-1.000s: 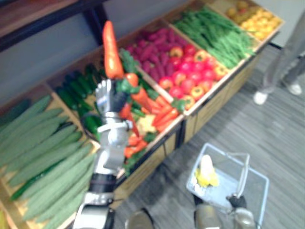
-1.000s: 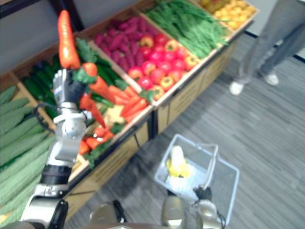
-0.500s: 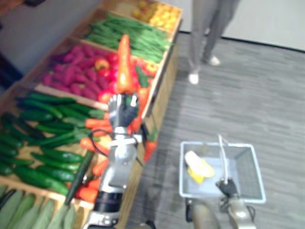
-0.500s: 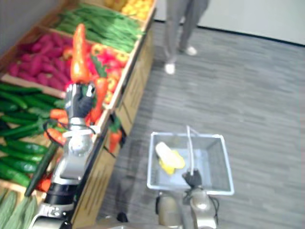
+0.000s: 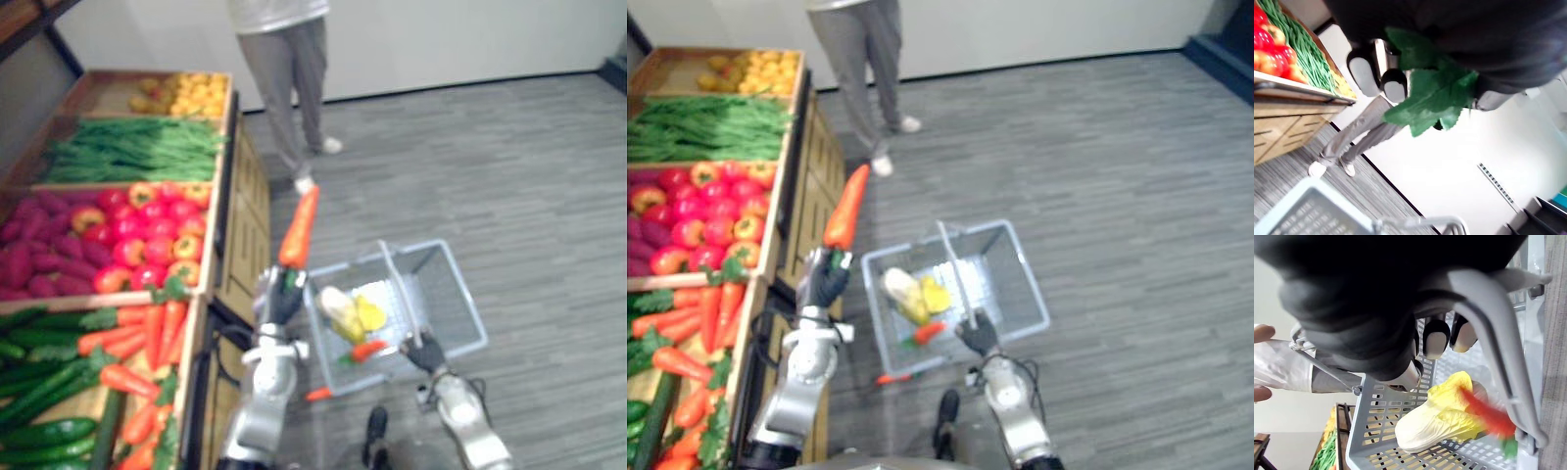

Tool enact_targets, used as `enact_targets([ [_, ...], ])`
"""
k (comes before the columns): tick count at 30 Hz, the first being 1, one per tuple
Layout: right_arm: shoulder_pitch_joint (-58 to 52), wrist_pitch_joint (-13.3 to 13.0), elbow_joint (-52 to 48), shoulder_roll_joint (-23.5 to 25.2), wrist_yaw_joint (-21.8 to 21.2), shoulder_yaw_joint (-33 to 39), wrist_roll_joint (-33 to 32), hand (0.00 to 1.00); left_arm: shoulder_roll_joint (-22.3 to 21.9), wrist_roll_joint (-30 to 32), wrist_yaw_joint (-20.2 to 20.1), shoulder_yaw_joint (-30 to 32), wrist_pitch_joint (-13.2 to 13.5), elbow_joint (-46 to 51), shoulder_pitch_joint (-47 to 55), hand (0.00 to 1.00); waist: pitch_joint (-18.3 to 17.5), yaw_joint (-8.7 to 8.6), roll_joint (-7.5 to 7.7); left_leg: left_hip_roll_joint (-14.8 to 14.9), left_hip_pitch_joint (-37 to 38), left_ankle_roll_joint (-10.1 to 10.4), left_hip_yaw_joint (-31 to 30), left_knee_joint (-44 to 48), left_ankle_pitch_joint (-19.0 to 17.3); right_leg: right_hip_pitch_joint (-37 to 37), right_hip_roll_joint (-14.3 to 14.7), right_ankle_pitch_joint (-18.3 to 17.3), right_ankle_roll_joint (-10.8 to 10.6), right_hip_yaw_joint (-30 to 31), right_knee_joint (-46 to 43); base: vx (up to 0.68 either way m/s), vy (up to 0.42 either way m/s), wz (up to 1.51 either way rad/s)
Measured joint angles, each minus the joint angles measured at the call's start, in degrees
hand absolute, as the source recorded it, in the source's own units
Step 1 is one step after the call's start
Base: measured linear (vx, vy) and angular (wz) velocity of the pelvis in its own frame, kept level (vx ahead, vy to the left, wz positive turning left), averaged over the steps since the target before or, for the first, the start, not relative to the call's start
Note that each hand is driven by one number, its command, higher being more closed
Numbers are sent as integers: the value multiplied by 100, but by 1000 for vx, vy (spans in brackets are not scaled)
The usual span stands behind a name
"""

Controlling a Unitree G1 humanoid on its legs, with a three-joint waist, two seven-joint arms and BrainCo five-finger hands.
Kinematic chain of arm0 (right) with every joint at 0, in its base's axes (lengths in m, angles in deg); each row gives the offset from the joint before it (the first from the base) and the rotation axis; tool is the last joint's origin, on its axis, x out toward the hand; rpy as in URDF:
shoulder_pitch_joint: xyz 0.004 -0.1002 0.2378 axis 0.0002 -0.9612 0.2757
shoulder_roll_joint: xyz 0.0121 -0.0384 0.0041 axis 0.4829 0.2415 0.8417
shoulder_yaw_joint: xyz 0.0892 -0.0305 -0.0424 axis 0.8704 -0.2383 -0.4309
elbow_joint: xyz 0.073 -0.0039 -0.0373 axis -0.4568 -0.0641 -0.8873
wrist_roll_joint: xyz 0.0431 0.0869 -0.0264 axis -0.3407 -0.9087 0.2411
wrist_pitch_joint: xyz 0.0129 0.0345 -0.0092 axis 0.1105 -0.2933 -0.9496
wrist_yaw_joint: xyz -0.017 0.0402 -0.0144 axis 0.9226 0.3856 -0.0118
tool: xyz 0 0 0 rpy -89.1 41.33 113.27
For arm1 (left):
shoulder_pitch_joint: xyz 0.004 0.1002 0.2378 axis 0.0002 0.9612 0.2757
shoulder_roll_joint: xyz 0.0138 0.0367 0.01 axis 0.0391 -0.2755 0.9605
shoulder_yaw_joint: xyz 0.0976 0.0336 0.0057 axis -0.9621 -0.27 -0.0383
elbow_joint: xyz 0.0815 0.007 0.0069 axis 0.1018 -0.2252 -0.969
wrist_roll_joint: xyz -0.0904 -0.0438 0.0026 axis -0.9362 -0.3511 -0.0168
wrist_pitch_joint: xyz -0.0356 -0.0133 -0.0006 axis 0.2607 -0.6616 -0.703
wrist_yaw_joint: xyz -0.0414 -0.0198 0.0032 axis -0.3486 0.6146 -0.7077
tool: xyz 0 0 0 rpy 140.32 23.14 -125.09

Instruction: Pick vegetable in the basket

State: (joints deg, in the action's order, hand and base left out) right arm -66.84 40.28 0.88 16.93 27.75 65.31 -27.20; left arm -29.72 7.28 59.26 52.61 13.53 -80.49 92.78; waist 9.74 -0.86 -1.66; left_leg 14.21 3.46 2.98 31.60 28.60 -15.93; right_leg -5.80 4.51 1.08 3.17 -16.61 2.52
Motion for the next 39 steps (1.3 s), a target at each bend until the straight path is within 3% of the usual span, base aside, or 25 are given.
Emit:
enact_targets([
  [1, 25, -3, -49, -27, -1, -19, -7, 100, -14, 0, 0, -34, 48, -65, 5, 100, -15, 53, -32, -60, -163, -10, -213, -15, -1, -1, 24, -168, -200, -10, 58, 22, -8, -65],
  [2, 133, -6, -133, -99, 4, 2, -26, 100, -159, -8, -18, -132, 82, -195, 34, 100, -12, 108, -259, -8, -447, 0, -699, -147, -72, -222, 132, -509, -30, -62, -497, 27, 2, -49],
  [3, 187, -4, -189, -92, 1, -23, -54, 100, -162, -25, -19, -149, 93, -155, 36, 100, 7, 87, -180, -191, -540, 162, -934, -152, -184, -354, -60, -451, 169, 69, -1006, 32, 13, -63],
  [4, 235, 20, -191, -117, 1, -33, -97, 100, -217, -142, -29, -223, 107, -342, 87, 100, 14, 174, -197, -360, -531, 168, -1570, -489, -237, -242, -11, -302, 236, 128, -969, 9, 29, -59],
  [5, 235, 9, -235, -111, -17, -71, -158, 100, -206, -182, -46, -367, 90, -482, 164, 100, -6, 223, -164, -606, -489, 117, -2028, -890, -173, -174, 7, -235, 171, 198, -853, -8, 24, -59],
  [8, 209, 9, -456, -116, -41, -165, -198, 100, -176, -178, -236, -718, 96, -637, 201, 100, -64, 186, -88, -848, -249, -20, -1946, -1635, 199, -157, -53, 18, -55, 389, -516, 17, 50, -27],
  [12, 26, 9, -745, -113, -182, -177, -304, 100, -175, -160, -498, -1125, 105, -1211, 40, 100, -75, 79, -93, -991, -109, -35, -1874, -1993, 389, 139, -77, 475, 80, 450, 151, 47, 145, -6],
  [17, -293, 10, -1029, -115, -368, -223, -575, 100, -164, -97, -734, -1501, 84, -1733, -267, 100, -79, 37, -82, -1059, -93, -47, -1837, -2045, 396, 226, -104, 623, 91, 501, 352, 19, 177, -4],
  [18, -366, 10, -1097, -127, -460, -252, -690, 100, -156, -94, -774, -1546, 83, -1952, -419, 0, -79, 4, -57, -1071, -94, -48, -1823, -2046, 396, 219, -112, 635, 78, 527, 352, -8, 177, -6],
  [25, -473, 9, -1447, -271, -784, -673, -1107, 100, 83, 137, -906, -1783, 34, -3091, -1371, 0, -69, -109, 190, -1150, -245, -132, -1579, -2026, 375, -49, -169, 765, -43, 786, 363, -32, 161, -19],
  [29, -459, 9, -1600, -387, -929, -728, -1319, 100, 75, 333, -997, -1840, -39, -3581, -1883, 0, -58, -217, 209, -1234, -413, -221, -1514, -2026, 412, -226, -249, 864, -62, 819, 364, -29, 145, -3],
  [39, -610, 7, -1625, -350, -893, -428, -1355, 100, 80, 343, -989, -1780, -168, -3691, -2086, 0, -26, -231, 254, -1342, -404, -303, -1514, -2042, 401, -214, -371, 962, -103, 825, 371, -2, 147, 1],
])
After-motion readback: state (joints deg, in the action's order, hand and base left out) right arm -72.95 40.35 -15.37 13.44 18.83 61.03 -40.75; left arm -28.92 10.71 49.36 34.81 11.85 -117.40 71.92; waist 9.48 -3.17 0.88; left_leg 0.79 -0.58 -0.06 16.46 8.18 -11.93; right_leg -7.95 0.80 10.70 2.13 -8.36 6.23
